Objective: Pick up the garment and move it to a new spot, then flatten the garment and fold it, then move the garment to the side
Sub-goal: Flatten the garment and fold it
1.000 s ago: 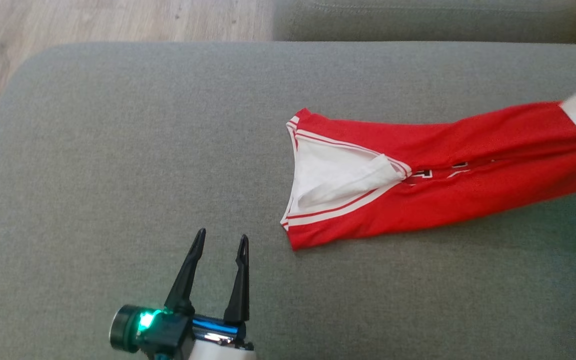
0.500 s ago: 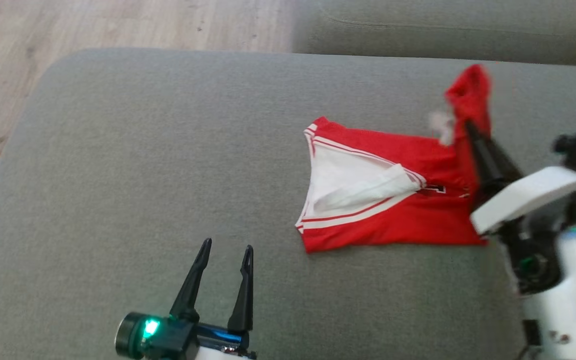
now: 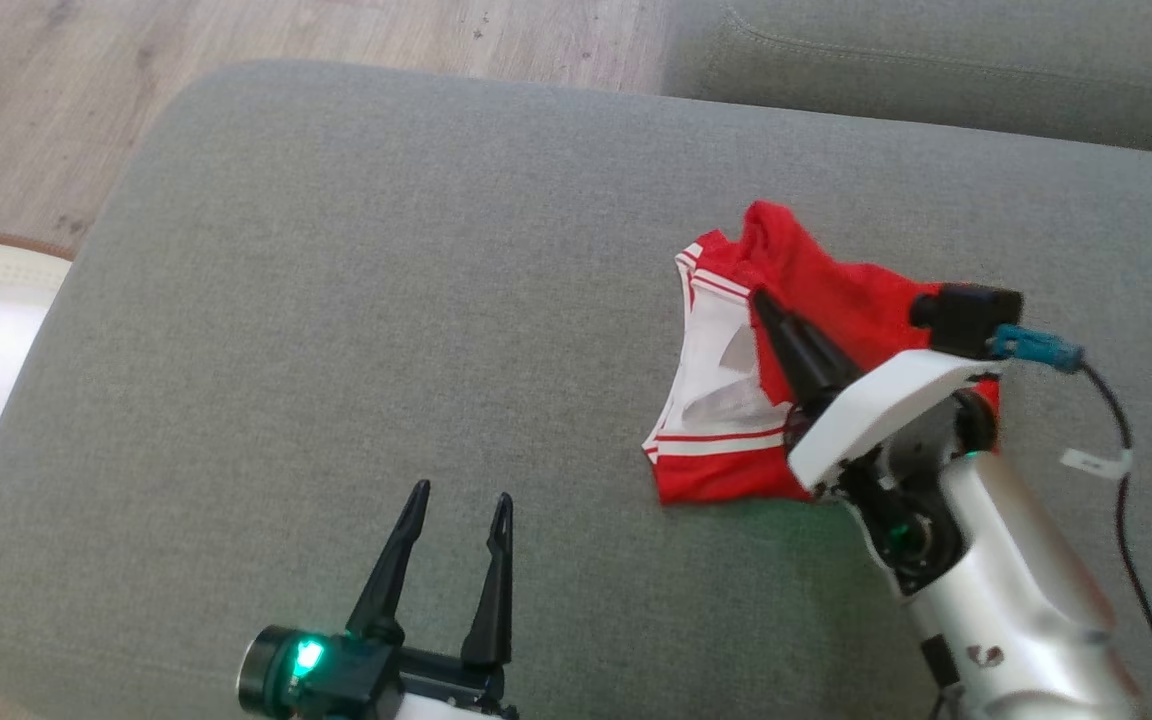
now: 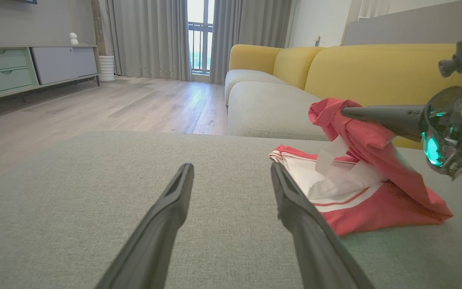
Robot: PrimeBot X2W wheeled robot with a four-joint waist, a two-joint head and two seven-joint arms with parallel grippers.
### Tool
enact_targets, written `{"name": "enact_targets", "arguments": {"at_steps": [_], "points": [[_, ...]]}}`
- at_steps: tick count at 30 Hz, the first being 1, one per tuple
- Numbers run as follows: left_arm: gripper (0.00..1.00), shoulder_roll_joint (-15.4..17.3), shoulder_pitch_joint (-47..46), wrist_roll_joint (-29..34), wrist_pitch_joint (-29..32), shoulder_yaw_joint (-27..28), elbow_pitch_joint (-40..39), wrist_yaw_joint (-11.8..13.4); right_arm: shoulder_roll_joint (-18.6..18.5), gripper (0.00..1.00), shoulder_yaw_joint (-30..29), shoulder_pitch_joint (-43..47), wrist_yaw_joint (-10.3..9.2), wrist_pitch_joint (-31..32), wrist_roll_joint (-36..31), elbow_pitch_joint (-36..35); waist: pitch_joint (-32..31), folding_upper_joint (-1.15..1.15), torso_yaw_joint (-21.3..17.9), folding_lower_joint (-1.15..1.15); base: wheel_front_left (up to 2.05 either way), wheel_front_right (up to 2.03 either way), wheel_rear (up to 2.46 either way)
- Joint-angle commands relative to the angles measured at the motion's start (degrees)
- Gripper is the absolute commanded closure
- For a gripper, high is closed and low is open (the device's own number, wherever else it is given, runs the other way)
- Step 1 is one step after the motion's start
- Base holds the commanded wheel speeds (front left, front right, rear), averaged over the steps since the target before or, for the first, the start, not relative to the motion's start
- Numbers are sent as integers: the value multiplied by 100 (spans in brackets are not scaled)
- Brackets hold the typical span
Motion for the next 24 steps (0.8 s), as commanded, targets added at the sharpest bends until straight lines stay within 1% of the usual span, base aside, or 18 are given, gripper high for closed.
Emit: {"name": "enact_targets", "arguments": {"at_steps": [1, 2, 3, 4, 7, 10, 13, 16, 19, 24], "points": [[0, -50, -186, -31, -55, 109, -138, 12, 105, 100, 138, -279, 39, -95, 19, -158, -5, 0, 9, 0, 0, 0, 0], [0, -50, -189, -29, -55, 104, -129, 13, 119, 62, 224, -312, 39, -146, 33, -66, -11, 0, 16, 0, 0, 0, 0], [0, -51, -192, -25, -55, 105, -120, 13, 131, 4, 303, -338, 39, -214, 69, 7, -19, 0, 18, 0, 0, 0, 0], [0, -51, -191, -20, -55, 110, -113, 13, 141, 0, 357, -356, 39, -308, 130, 58, -32, 0, 17, 0, 0, 0, 0], [0, -51, -161, -1, -55, 150, -87, 19, 155, 0, 519, -379, 39, -607, 276, 110, -109, 0, -31, 0, 0, 0, 0], [0, -51, -97, 21, -55, 187, -59, 17, 129, 0, 496, -316, 39, -943, 318, 87, -251, 0, -132, 0, 0, 0, 0], [0, -51, -13, 35, -55, 234, -40, 26, -76, 0, 430, -170, 39, -1254, 279, -45, -434, 0, -273, 0, 0, 0, 0], [0, -51, 80, 50, -55, 294, -19, 47, -364, 0, 322, 58, 39, -1528, 154, -189, -614, 0, -436, 0, 0, 0, 0], [0, -51, 163, 30, -55, 367, -11, 98, -654, 0, 173, 340, 39, -1752, -64, -298, -742, 0, -599, 0, 0, 0, 0], [0, -51, 246, -90, -55, 501, -35, 171, -972, 0, -138, 886, 39, -2203, -484, -468, -898, 0, -833, 0, 0, 0, 0]]}}
